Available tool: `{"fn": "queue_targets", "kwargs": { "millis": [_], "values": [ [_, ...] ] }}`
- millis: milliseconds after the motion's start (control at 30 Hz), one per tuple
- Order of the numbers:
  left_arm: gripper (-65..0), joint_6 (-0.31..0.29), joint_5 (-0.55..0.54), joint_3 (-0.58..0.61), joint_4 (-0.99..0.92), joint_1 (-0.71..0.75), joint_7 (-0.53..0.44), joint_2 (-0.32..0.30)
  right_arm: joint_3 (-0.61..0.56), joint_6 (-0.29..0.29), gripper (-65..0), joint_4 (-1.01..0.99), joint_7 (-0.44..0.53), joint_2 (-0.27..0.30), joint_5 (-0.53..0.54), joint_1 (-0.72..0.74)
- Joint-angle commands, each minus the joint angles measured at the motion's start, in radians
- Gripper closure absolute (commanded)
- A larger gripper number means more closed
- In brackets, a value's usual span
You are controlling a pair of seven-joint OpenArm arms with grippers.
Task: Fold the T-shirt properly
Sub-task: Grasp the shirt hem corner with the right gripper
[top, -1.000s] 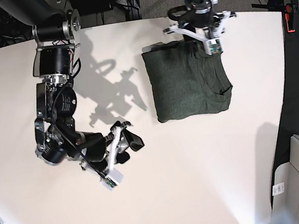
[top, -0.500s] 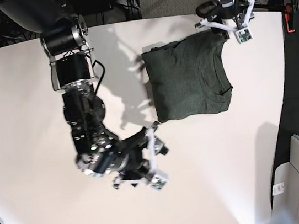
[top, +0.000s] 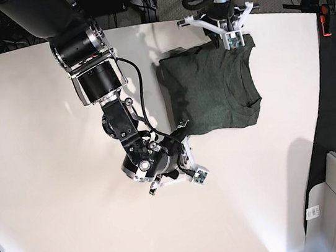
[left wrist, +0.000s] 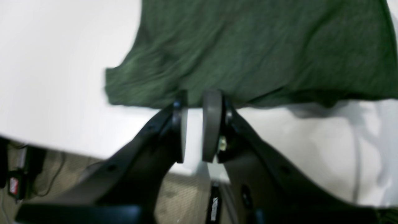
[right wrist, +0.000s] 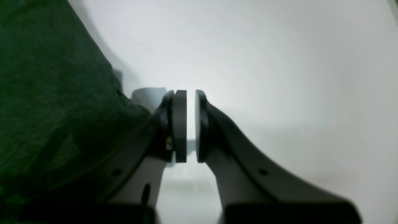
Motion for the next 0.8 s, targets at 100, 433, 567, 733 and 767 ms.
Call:
{"fn": "queue_targets", "kwargs": {
  "millis": [100, 433, 567, 733, 767],
  "values": [
    [-7.1, 0.004, 0.011, 0.000, -0.026, -0.034, -0.023, -0.002, 0.001, 0.004, -2.5, -0.051, 0.075, -0.015, 0.012, 0.028],
    [-7.1, 0.004, 0.009, -0.003, -0.173, -0.128, -0.023, -0.037, -0.001, 0.004, -2.5, -0.054, 0.021, -0.015, 0.012, -0.040],
    [-7.0, 0.004, 0.009, -0.025, -0.231, -0.177, -0.023, -0.066, -0.001, 0.004, -2.4, 0.053, -0.040, -0.001, 0.014, -0.101],
    [-7.0, 0.004, 0.009, -0.083, -0.287, -0.230, -0.031, -0.096, 0.001, 0.004, -2.4, 0.231, -0.118, 0.063, 0.014, -0.186],
    [-7.0, 0.004, 0.009, -0.083, -0.303, -0.244, -0.032, -0.109, 0.002, 0.004, -2.4, 0.259, -0.137, 0.072, 0.014, -0.199]
  ]
}}
